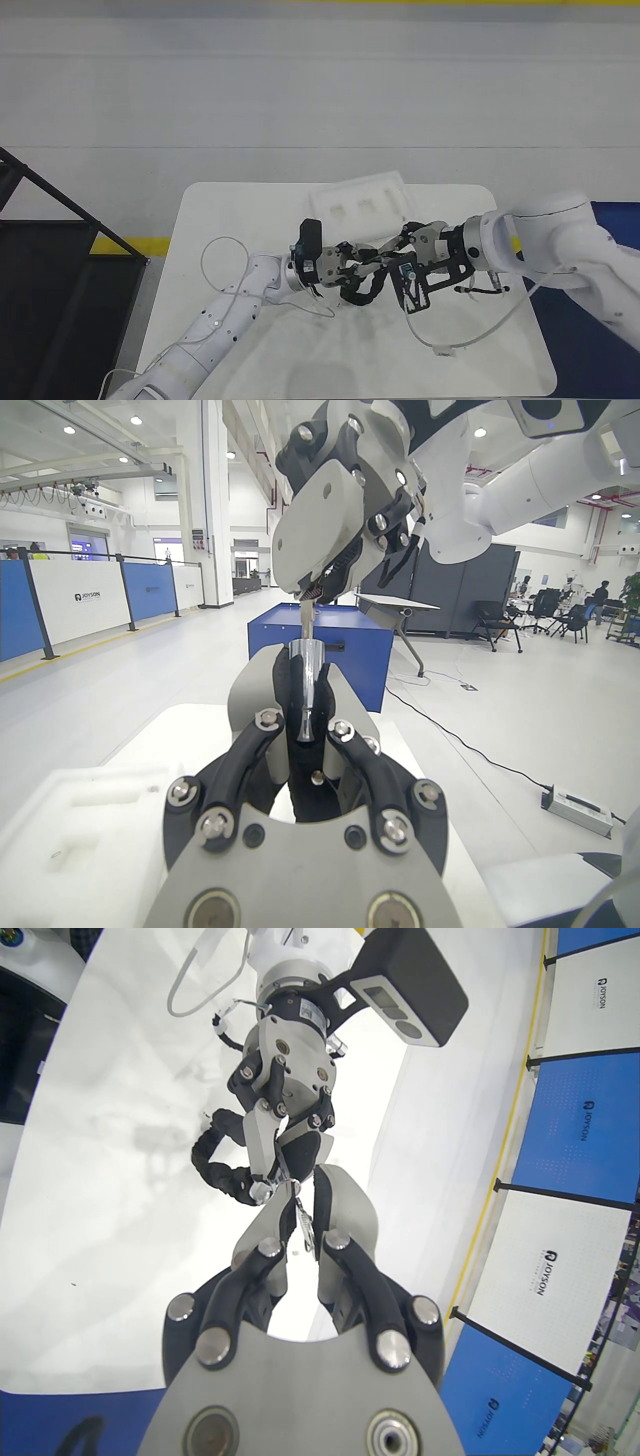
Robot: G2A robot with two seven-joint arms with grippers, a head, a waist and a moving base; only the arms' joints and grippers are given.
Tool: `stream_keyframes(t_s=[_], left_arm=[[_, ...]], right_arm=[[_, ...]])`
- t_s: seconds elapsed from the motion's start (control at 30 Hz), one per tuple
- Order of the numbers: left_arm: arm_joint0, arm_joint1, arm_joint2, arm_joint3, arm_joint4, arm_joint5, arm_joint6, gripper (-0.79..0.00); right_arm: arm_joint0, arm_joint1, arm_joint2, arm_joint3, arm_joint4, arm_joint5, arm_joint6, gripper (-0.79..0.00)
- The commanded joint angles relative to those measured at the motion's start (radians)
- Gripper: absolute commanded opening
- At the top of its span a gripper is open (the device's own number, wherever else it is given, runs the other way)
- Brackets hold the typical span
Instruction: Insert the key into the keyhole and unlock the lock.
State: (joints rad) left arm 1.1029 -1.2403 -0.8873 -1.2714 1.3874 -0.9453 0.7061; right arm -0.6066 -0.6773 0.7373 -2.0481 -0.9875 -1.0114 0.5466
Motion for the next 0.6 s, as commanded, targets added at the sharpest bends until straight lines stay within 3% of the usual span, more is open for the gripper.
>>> stream_keyframes(t_s=[0.0, 0.57], left_arm=[[0.000, 0.000, 0.002, -0.003, 0.002, 0.003, 0.001, -0.785], [0.000, -0.005, 0.027, -0.015, 0.017, 0.015, 0.008, -0.785]], right_arm=[[-0.003, -0.001, 0.000, 0.015, 0.042, 0.009, 0.011, -0.785], [0.038, 0.005, -0.038, 0.074, 0.716, 0.255, 0.394, -0.785]])
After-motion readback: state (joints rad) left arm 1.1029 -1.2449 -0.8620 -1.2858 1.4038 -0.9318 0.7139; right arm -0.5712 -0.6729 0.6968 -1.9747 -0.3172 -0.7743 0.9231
